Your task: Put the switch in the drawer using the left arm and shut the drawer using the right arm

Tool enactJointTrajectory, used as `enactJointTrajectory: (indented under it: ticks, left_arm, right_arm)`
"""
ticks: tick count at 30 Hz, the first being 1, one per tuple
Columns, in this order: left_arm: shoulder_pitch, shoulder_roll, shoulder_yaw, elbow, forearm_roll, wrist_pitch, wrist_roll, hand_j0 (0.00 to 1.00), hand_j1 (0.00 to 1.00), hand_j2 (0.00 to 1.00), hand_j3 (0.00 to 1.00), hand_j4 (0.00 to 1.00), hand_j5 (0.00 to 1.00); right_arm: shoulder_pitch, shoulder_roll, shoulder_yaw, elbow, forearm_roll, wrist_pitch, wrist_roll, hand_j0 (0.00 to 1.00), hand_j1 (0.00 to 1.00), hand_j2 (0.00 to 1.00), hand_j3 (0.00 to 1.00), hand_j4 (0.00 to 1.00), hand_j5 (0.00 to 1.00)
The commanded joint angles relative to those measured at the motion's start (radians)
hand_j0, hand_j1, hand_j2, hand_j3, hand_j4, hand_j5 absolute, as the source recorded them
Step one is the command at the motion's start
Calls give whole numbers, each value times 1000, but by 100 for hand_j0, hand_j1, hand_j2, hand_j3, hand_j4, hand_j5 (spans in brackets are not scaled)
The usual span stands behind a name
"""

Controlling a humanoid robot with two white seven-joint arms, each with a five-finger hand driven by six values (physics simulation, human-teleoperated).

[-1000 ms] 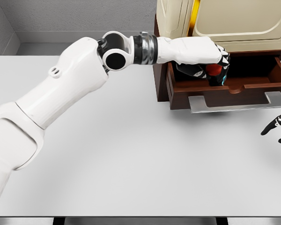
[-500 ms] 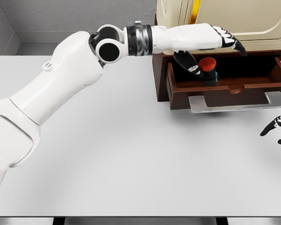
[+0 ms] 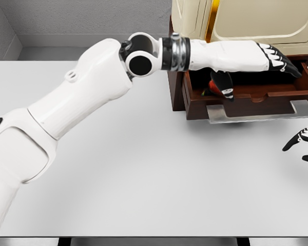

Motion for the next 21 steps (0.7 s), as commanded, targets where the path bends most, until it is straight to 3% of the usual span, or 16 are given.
enactJointTrajectory:
  ticks: [1,6,7,10,11,12,14,15,16,19,21]
  left_arm:
    - [-3,2,3,1,5,2,2,100,100,100,100,100,100]
    - [-21,40,3,-17,88,2,2,100,100,100,100,100,100]
    - [-26,54,3,-51,96,2,2,100,100,100,100,100,100]
    - [-77,285,-9,-212,185,2,8,100,100,100,100,100,100]
    - [-136,457,-80,-322,250,2,10,97,97,97,97,97,97]
    - [-235,632,-285,-456,437,2,7,98,98,98,98,98,98]
    - [-350,784,-482,-709,658,2,-28,98,98,98,98,98,98]
    - [-351,781,-515,-708,755,13,-50,100,100,100,100,100,100]
    - [-354,793,-581,-708,973,150,-55,100,100,100,100,100,100]
    - [-391,758,-580,-708,1156,558,-91,100,100,100,100,100,100]
    - [-396,741,-580,-708,1252,578,-145,100,100,100,100,100,100]
  right_arm:
    - [0,-1,0,0,-7,3,0,63,63,63,63,63,63]
    - [-5,-1,0,0,-7,3,0,63,63,63,63,63,63]
    - [-5,-1,0,0,-7,3,0,63,63,63,63,63,63]
    - [-3,-1,0,0,-7,3,0,63,63,63,63,63,63]
    - [-5,-1,0,0,-7,3,0,63,63,63,63,63,63]
    - [-5,-1,0,0,-7,3,0,63,63,63,63,63,63]
    - [-5,-1,0,0,-7,3,0,63,63,63,63,63,63]
    - [-5,-1,0,0,-7,3,0,63,63,63,63,63,63]
    - [-5,-1,2,0,-7,3,0,63,63,63,63,63,63]
    - [-5,-1,0,0,-7,3,0,63,63,63,63,63,63]
    - [-3,-1,1,0,-7,3,0,63,63,63,63,63,63]
